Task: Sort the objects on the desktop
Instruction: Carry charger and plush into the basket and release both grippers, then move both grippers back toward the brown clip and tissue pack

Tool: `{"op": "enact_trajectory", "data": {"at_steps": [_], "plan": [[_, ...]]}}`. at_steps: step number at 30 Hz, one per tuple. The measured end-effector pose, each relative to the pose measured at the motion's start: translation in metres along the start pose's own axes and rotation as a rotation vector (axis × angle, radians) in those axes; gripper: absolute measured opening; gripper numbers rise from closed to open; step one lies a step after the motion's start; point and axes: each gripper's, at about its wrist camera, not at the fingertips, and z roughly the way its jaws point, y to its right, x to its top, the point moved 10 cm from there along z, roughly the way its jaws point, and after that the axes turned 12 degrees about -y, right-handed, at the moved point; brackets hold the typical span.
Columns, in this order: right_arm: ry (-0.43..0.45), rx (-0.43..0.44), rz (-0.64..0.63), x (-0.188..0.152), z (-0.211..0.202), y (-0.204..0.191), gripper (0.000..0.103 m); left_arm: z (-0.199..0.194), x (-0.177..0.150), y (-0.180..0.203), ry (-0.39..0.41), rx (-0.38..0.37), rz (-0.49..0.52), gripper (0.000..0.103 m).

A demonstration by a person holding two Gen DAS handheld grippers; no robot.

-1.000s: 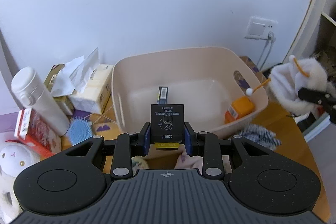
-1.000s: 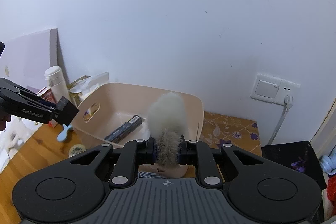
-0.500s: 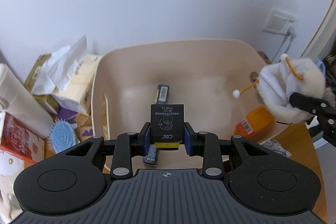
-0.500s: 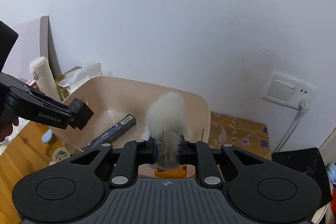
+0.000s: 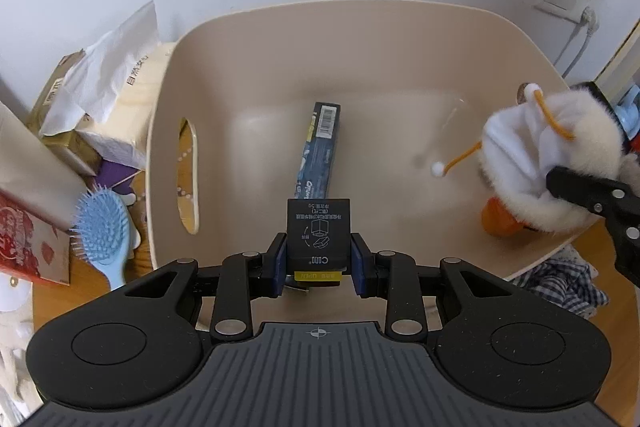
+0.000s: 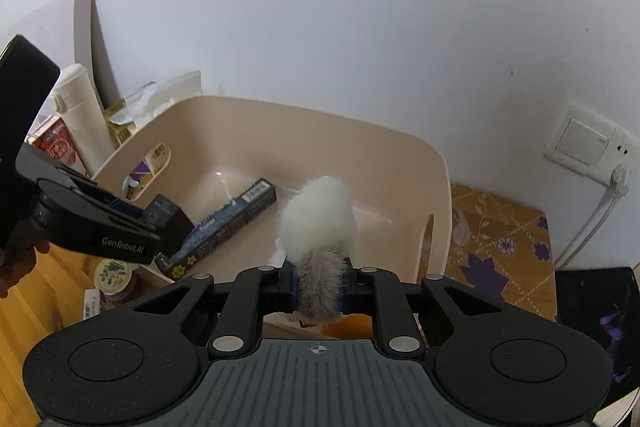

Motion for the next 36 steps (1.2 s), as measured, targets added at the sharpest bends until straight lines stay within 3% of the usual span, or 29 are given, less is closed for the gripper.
{"op": "enact_trajectory", "data": {"at_steps": [3, 4, 6, 9, 11, 25, 36], "plan": [[-0.018, -0.002, 0.003, -0.002, 0.004, 0.000, 0.022, 0.000, 0.000, 0.000, 0.001, 0.000, -0.004, 0.032], [-0.021, -0.005, 0.004, -0.002, 0.004, 0.000, 0.033, 0.001, 0.000, -0.001, 0.000, 0.000, -0.004, 0.034], [-0.025, -0.011, 0.009, -0.003, 0.005, 0.000, 0.039, -0.001, -0.001, 0.000, 0.008, -0.004, 0.002, 0.038], [-0.022, -0.016, 0.012, -0.003, 0.002, 0.000, 0.046, -0.008, -0.003, 0.001, 0.027, -0.002, 0.003, 0.061], [-0.013, -0.025, 0.018, -0.003, -0.001, 0.001, 0.061, -0.014, -0.002, 0.000, 0.053, 0.004, -0.004, 0.073], [0.074, -0.035, 0.093, -0.010, -0.036, -0.004, 0.099, -0.057, -0.019, -0.014, 0.129, -0.010, -0.018, 0.081], [0.098, -0.042, 0.118, -0.032, -0.063, -0.020, 0.103, -0.076, -0.051, -0.032, 0.157, -0.003, 0.012, 0.083]]}}
